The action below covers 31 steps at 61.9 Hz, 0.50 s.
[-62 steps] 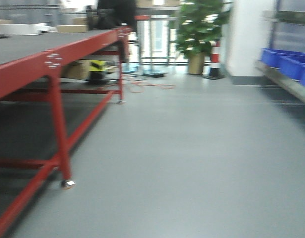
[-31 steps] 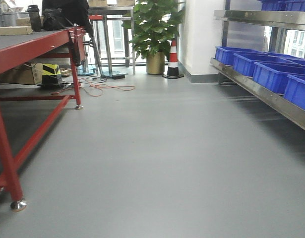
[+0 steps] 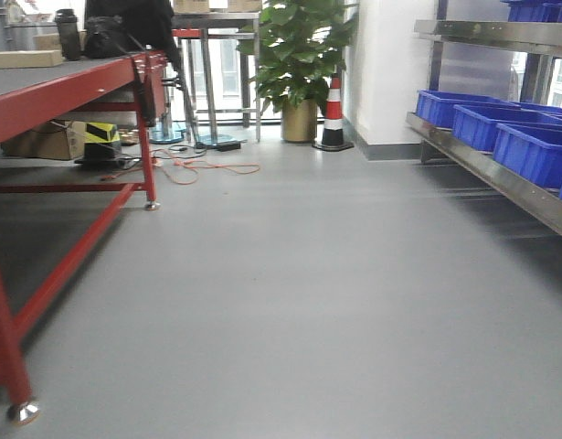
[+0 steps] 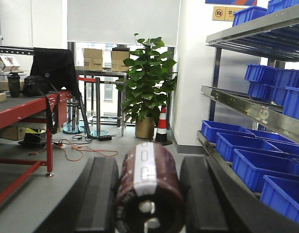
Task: Place cylindrical capacitor in blue bin on shelf
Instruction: 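Hold both objects while the base drives to the blue bin shelf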
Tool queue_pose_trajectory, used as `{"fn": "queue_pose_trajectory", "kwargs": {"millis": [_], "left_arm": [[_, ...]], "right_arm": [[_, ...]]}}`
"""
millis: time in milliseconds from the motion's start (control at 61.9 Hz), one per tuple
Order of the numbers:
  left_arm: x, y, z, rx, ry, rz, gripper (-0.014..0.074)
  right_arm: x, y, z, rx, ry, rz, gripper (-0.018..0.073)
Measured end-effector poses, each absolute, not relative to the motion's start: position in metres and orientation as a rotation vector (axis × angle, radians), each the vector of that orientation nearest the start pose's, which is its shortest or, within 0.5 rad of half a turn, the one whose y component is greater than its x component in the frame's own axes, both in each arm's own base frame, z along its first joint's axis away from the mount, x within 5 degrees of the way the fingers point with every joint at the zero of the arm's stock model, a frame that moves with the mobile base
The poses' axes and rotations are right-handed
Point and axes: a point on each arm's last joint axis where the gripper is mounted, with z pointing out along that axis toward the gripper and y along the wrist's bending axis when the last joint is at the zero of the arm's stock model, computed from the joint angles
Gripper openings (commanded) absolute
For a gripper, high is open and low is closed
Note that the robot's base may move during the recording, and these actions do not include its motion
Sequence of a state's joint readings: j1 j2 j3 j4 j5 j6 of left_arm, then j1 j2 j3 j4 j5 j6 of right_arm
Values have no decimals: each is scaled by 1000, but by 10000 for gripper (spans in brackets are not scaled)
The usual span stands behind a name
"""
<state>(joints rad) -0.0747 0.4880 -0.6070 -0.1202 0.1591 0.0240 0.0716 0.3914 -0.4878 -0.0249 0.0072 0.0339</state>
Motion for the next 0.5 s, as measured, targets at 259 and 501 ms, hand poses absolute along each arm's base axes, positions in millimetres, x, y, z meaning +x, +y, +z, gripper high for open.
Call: {"fn": "queue_pose_trajectory", "kwargs": {"millis": [259,501], "left_arm": [[100,-9,367,0,1524,-150,-111],[100,-9,367,0,1524,-150,-111]], "right_arm": [[86,6,350,-43,1394,67,-163],[86,6,350,-43,1394,67,-163]]}}
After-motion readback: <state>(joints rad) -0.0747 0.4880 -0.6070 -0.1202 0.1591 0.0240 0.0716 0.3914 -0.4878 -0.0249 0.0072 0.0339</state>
